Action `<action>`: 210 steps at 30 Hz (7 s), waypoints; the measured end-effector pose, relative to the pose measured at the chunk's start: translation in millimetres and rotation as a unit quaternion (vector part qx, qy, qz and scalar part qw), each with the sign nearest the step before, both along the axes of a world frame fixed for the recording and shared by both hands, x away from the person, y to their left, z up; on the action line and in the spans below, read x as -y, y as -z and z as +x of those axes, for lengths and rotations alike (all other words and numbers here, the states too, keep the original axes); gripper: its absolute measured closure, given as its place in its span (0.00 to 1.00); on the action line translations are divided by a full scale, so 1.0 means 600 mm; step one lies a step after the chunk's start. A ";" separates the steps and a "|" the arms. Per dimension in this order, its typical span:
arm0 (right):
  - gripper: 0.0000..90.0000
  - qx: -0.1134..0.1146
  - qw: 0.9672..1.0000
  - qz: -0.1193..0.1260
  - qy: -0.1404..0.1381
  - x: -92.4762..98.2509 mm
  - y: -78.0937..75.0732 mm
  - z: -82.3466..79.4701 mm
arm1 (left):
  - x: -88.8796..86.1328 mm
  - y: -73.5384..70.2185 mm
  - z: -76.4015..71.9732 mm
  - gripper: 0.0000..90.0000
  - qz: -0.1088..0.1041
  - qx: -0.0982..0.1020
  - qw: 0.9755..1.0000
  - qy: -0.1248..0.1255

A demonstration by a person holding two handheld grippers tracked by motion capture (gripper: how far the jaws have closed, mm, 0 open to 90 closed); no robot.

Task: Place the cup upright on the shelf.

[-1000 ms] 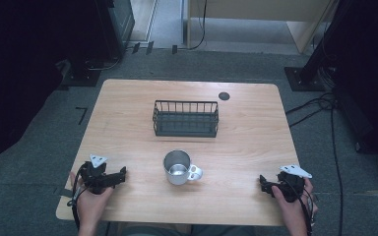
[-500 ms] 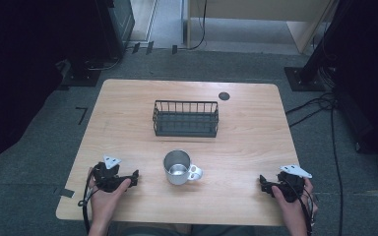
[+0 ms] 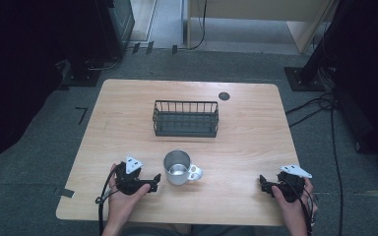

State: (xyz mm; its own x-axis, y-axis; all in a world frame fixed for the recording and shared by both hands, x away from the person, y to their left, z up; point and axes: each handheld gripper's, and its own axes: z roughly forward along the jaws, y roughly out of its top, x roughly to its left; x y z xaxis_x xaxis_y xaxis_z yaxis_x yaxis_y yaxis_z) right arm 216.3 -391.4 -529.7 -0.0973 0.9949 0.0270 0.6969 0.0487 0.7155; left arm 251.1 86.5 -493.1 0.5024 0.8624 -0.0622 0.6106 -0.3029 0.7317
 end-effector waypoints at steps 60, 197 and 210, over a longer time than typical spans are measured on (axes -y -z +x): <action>0.00 0.000 1.000 0.000 0.000 0.000 0.000 0.000 | 0.144 -0.027 0.030 0.09 -0.008 0.034 0.997 0.074; 0.00 0.000 1.000 0.002 0.001 0.000 0.000 0.000 | 0.115 -0.147 0.305 0.00 0.003 0.042 0.999 -0.002; 0.00 0.000 1.000 0.002 0.001 0.000 0.000 0.000 | 0.090 -0.173 0.273 0.00 -0.001 0.056 0.998 0.008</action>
